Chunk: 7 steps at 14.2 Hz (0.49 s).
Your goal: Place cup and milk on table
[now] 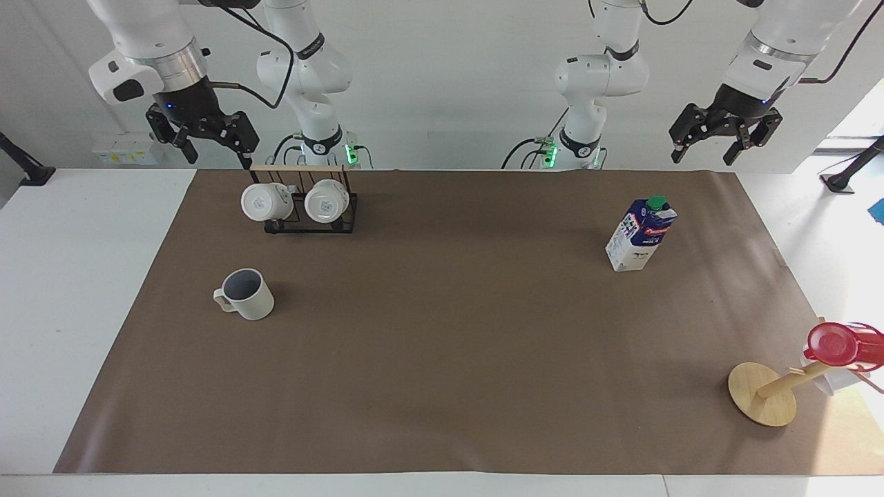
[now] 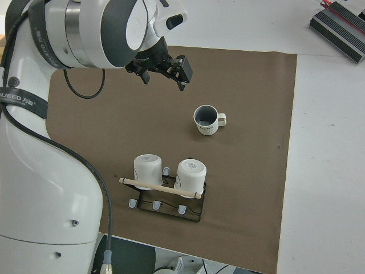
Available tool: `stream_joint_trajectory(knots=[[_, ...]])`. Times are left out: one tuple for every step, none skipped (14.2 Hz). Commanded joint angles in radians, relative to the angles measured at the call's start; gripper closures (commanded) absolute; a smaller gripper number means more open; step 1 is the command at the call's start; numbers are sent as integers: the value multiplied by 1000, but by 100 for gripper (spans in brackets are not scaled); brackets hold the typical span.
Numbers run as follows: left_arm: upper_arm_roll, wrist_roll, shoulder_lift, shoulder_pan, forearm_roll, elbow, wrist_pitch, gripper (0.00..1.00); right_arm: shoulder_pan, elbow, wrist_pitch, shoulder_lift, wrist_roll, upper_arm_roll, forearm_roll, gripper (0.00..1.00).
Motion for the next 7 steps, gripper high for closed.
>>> stream_joint_trajectory(knots=[[-9, -6, -4, 11, 13, 11, -21, 0, -10, 4, -3, -7, -26, 4, 20, 0], [-9, -6, -6, 11, 13, 10, -23, 0, -11, 2, -5, -7, -28, 0, 20, 0], [-9, -6, -4, 11, 13, 11, -23, 0, -13, 2, -3, -7, -32, -2, 19, 0], [-9, -6, -6, 11, 13, 11, -23, 0, -13, 4, -2, -7, -28, -3, 19, 0], [-7, -6, -6, 13, 13, 10, -23, 0, -14, 2, -2, -7, -28, -3, 19, 0], [-7, -6, -6, 13, 13, 10, -23, 0, -17, 2, 0, -7, -32, -6, 17, 0], [-7, -6, -4, 13, 14, 11, -23, 0, -19, 2, 1, -7, -32, -8, 19, 0]])
